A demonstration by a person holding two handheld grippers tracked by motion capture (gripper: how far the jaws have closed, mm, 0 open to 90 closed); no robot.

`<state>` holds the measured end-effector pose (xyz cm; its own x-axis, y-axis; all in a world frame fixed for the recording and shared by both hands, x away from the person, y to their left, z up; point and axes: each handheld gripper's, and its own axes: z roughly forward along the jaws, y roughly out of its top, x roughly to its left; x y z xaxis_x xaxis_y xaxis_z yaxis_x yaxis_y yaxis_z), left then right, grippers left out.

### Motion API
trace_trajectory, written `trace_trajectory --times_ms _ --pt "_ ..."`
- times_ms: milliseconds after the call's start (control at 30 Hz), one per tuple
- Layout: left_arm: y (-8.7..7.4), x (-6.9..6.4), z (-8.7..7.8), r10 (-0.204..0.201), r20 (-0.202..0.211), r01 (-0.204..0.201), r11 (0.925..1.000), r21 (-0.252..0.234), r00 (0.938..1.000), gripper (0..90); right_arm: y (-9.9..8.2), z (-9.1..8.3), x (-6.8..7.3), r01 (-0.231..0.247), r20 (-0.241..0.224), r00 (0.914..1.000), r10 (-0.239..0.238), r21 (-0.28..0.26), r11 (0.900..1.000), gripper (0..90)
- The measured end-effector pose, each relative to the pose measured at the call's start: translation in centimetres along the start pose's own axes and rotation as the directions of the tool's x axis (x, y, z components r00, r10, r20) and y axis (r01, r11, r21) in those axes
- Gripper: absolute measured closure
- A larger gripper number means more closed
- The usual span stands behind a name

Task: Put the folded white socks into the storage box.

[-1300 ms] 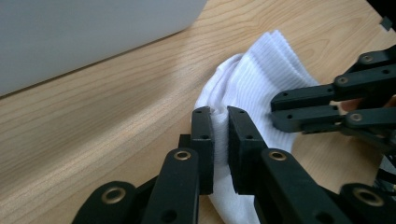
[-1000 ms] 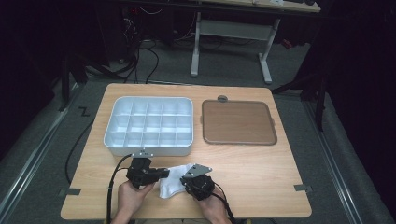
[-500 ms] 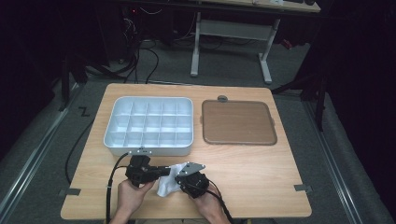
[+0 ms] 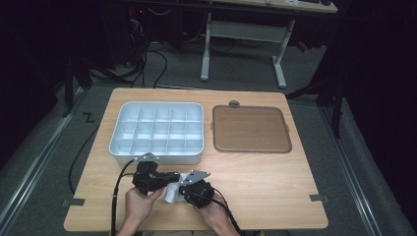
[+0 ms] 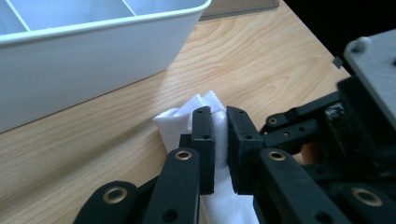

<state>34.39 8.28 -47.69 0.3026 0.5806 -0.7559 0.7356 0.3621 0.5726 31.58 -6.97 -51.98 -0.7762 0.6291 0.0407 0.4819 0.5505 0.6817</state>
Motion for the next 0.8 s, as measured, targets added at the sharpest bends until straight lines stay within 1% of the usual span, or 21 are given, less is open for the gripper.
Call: trace_trajectory --times_ms 33,100,167,300,333,367,500,600,667,800 --pt "0.0 0.0 0.1 -0.001 -0.004 0.001 1.0 -0.003 1.0 82.7 0.0 0.0 0.0 0.004 0.0 1.0 -0.004 0.0 1.0 87.3" --pt "-0.1 0.1 0.2 0.012 -0.014 -0.012 0.9999 0.0 0.9998 82.8 0.0 -0.1 0.1 0.007 -0.005 1.0 -0.007 0.001 1.0 86.9" --pt "0.0 0.2 0.3 0.012 -0.027 -0.012 0.9999 -0.006 0.9996 82.7 0.1 -0.3 0.0 0.015 -0.005 0.9999 -0.015 0.006 0.9999 85.6" --pt "0.0 0.4 0.2 0.029 -0.046 -0.029 0.9996 -0.001 0.9985 82.9 0.1 -0.8 0.0 0.011 0.009 0.9999 -0.011 -0.004 0.9999 82.9" --pt "0.0 0.5 0.3 0.028 -0.051 -0.028 0.9996 -0.003 0.9983 82.9 0.1 -1.1 -0.2 0.012 0.018 0.9998 -0.012 -0.01 0.9999 82.3" --pt "0.0 0.5 0.3 0.037 -0.055 -0.037 0.9993 0.001 0.9978 82.9 0.1 -1.4 -0.3 0.005 0.027 0.9996 -0.005 -0.019 0.9998 81.9" --pt "-0.1 0.5 0.3 0.038 -0.062 -0.038 0.9993 0.001 0.9974 82.9 0.0 -2.9 -1.0 -0.02 0.066 0.9975 0.024 -0.059 0.9981 80.4" --pt "-0.1 0.5 0.4 0.038 -0.069 -0.038 0.9993 0.002 0.9969 82.9 -0.4 -3.8 -1.9 -0.05 0.097 0.9936 0.057 -0.079 0.9957 78.4" --pt "-0.1 0.5 0.4 0.036 -0.07 -0.036 0.9994 0.0 0.9969 82.9 -0.9 -4.3 -2.4 -0.064 0.12 0.99 0.074 -0.082 0.9946 77.1" --pt "-0.1 0.5 0.4 0.028 -0.075 -0.028 0.9996 -0.001 0.9968 82.9 -1.6 -4.5 -3.4 -0.1 0.147 0.983 0.11 -0.079 0.9919 75.9"
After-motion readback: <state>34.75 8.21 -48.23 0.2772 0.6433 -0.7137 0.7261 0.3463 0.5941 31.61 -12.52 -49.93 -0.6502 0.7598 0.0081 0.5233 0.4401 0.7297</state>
